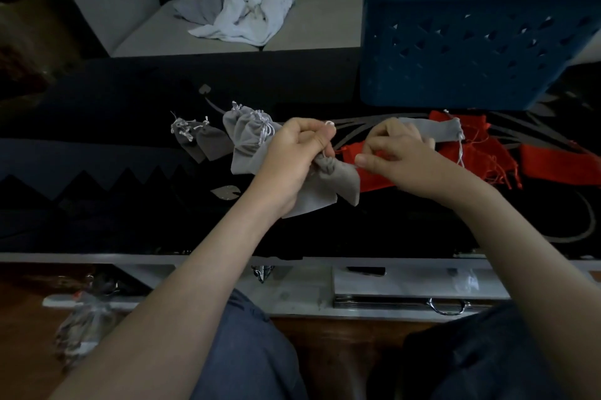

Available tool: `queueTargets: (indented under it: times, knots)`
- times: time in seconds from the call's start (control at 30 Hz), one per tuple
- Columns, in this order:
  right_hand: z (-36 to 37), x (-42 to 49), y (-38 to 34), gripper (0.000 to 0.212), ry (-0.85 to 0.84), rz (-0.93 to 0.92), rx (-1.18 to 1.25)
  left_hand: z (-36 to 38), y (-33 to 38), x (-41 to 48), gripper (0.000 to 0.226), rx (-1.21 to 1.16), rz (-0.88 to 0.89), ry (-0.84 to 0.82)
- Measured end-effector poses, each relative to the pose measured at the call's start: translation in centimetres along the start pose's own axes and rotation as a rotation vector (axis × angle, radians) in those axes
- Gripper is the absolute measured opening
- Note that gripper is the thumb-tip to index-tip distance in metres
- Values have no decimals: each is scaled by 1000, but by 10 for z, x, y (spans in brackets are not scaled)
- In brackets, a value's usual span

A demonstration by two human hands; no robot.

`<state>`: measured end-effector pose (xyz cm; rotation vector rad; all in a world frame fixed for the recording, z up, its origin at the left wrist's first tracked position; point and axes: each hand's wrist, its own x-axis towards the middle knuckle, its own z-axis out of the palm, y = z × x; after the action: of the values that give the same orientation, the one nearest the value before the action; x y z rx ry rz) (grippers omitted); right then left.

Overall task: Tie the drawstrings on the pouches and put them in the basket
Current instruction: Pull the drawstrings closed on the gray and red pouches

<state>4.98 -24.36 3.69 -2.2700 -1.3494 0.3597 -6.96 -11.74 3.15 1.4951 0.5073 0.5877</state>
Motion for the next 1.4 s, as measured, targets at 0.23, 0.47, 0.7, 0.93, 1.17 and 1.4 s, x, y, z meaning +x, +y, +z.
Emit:
queueTargets:
  times: [0.23, 0.47, 0.7, 0.93, 1.17, 1.4]
  knots:
    - [0, 1, -1, 40, -34, 246, 624, -2, 2, -1, 18, -95, -74, -26]
    - [6, 9, -9, 35, -13, 228, 1179, 6, 1, -2, 10, -86, -117, 25]
    - [19, 5, -18, 24, 67, -1, 967, 10, 2, -3, 25, -77, -120, 51]
    - [25, 1, -23, 16, 225, -34, 697, 11, -7, -1, 32, 208, -31, 54]
    - [31, -2, -28, 17, 313, -105, 592, 10, -7, -3, 33, 413, 51, 40]
    - [31, 0, -20, 23, 373, -57, 554, 19, -6, -13, 24, 681, 136, -83]
